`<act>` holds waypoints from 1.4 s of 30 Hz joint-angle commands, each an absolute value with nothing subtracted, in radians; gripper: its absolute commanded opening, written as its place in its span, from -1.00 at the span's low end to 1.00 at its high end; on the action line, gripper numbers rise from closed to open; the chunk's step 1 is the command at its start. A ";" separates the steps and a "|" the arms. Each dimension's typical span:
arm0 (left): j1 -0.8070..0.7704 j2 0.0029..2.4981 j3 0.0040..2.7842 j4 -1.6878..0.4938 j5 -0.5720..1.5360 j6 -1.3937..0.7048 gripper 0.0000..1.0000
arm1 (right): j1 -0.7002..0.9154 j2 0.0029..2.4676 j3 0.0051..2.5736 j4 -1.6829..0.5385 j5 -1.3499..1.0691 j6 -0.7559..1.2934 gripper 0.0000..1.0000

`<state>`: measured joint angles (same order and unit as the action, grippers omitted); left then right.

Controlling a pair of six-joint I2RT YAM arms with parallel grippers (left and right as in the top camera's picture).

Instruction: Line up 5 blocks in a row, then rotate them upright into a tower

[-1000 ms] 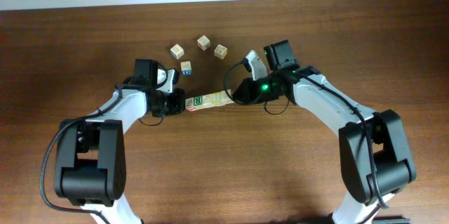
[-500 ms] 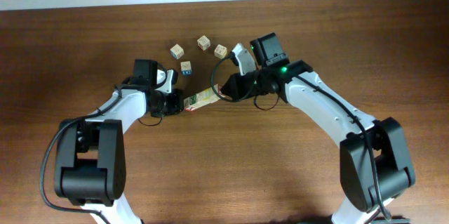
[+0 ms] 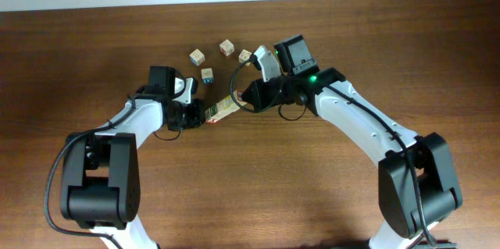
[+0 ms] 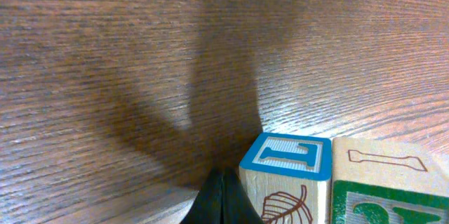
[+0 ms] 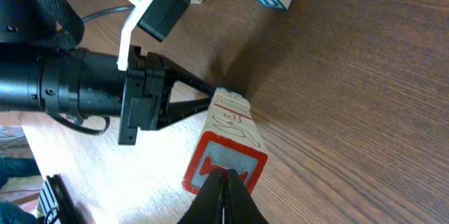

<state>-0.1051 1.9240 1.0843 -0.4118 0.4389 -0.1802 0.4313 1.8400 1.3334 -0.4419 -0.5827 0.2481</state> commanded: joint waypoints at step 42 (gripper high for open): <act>-0.062 1.918 1.098 -0.503 0.414 -0.176 -1.00 | 0.537 1.905 1.324 -0.406 -0.518 0.279 -0.92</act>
<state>-0.0776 1.9240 1.0847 -0.4953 0.4969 -0.1799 0.5209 1.8362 1.3617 -0.3759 -0.6060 0.2810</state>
